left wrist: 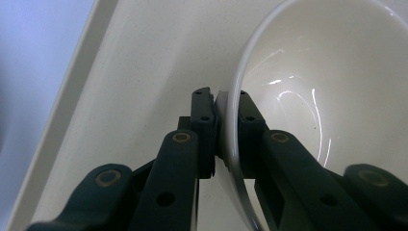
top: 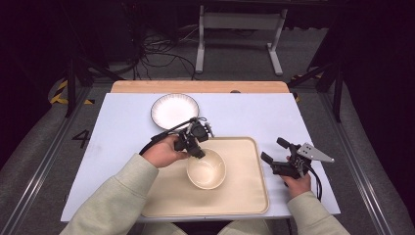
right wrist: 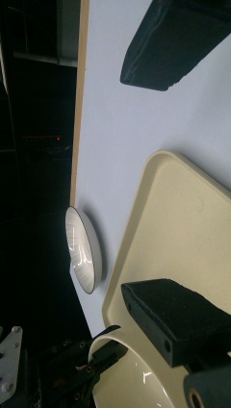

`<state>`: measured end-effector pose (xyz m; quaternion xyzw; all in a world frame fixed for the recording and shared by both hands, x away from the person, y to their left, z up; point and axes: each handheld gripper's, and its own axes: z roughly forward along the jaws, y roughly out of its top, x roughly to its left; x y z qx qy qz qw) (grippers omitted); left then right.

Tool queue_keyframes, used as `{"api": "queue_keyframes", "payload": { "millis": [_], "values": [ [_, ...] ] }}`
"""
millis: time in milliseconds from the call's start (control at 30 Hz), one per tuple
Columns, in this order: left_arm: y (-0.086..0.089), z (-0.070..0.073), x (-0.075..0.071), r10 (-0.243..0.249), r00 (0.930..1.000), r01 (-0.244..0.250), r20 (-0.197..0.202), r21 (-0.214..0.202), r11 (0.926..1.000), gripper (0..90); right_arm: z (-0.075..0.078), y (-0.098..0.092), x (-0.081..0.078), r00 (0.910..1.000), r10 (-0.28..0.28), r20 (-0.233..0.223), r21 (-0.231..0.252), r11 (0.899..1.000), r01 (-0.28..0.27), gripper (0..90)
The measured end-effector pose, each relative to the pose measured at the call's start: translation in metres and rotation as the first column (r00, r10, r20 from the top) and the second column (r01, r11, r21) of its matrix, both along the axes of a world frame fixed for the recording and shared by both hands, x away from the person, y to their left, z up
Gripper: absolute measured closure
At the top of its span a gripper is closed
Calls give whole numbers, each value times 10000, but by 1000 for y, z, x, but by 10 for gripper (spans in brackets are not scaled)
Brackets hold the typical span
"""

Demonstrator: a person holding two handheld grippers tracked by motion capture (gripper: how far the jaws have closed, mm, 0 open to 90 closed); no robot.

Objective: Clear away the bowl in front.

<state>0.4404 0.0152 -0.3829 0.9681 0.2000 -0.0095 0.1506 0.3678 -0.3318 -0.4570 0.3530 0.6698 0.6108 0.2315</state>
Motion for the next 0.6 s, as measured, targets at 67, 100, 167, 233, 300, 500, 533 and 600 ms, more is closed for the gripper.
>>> {"api": "queue_keyframes", "payload": {
  "millis": [67,100,167,233,300,500,533,600],
  "values": [
    [1,0,0,27,10000,-27,-20,21,10000,829,0,0,0,10000,3,-7,2,10000,-3,43],
    [1,-1,0,18,10000,-19,-30,-5,10000,829,0,0,0,10000,-4,-12,6,10000,4,43],
    [2,-1,1,34,10000,-34,-35,-62,10000,829,0,0,0,10000,-8,-11,1,10000,8,43],
    [3,-2,1,96,9999,-96,-96,-24,10000,828,0,0,0,10000,2,-9,-4,10000,-2,43],
    [4,-4,2,161,9998,-160,-155,41,9999,825,0,0,0,10000,-10,-15,-14,10000,10,43],
    [7,-10,5,379,9991,-374,-199,214,9991,799,0,0,0,10000,18,-64,-31,10000,-19,44],
    [8,-10,5,435,9989,-432,-176,196,9989,795,0,0,0,10000,23,-67,-47,10000,-23,44],
    [9,-11,6,578,9983,-575,-105,265,9980,777,0,1,1,10000,20,-79,-61,10000,-20,45]
  ]
}}
